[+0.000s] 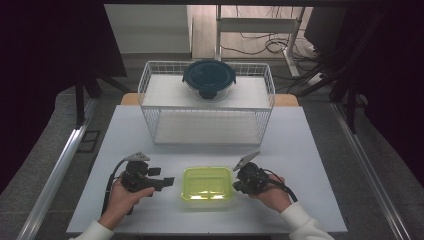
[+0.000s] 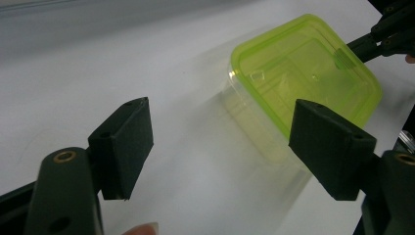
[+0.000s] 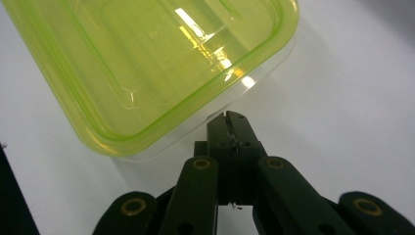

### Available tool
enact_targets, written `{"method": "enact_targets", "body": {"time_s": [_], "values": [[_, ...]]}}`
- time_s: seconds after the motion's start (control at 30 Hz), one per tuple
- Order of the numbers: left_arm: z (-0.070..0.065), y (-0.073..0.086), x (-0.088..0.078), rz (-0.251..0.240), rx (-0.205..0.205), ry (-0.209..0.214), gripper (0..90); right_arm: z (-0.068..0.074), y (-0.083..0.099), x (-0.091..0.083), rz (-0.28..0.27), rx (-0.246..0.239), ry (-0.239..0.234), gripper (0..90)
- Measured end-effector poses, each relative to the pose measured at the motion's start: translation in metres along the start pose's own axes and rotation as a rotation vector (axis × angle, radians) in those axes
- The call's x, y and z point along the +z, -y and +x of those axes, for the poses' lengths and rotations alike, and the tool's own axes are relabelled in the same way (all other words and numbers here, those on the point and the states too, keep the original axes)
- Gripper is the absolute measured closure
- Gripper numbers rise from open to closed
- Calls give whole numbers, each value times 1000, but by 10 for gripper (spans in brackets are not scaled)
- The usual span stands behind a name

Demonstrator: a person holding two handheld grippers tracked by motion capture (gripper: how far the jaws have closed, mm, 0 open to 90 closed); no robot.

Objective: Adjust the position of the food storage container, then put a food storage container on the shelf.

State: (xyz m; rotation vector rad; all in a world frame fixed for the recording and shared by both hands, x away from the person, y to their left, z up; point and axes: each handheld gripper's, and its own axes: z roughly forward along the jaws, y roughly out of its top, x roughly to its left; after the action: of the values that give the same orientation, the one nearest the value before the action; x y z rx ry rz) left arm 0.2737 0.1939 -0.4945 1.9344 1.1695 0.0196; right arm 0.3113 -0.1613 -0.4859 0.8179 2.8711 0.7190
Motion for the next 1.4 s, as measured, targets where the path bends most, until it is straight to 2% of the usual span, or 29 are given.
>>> {"method": "enact_targets", "body": {"time_s": [0.2, 0.3, 0.57, 0.63, 0.7, 0.73, 0.83, 0.93, 1.13, 1.27, 1.4], "values": [[-1, 1, -3, -5, 0, -8, 240, 1, -1, 1, -5, 5, 4, 884], [-1, 2, -5, -8, -1, -11, 240, -2, 1, -9, -35, 27, 25, 884], [-1, 2, -6, -14, -10, -7, 241, -15, 22, -44, -181, 146, 70, 883], [-2, 2, -6, -16, -10, -4, 241, -18, 28, -50, -228, 190, 80, 877], [-2, 2, -6, -14, -7, -4, 241, -21, 33, -55, -292, 243, 92, 831], [-2, 2, -5, -14, -6, -3, 240, -22, 35, -56, -323, 273, 86, 774], [-2, 2, -5, -13, -6, -4, 240, -28, 41, -59, -393, 369, 54, 477], [-1, 2, -5, -13, -8, -5, 239, -33, 43, -59, -423, 455, 19, 322], [-3, 0, -8, -43, -32, 9, 233, -34, 44, -56, -453, 513, -63, 241], [-5, 0, -9, -60, -56, 17, 215, -32, 42, -53, -452, 514, -101, 237], [-5, -1, -8, -74, -85, 50, 205, -29, 39, -49, -438, 505, -120, 243]]}}
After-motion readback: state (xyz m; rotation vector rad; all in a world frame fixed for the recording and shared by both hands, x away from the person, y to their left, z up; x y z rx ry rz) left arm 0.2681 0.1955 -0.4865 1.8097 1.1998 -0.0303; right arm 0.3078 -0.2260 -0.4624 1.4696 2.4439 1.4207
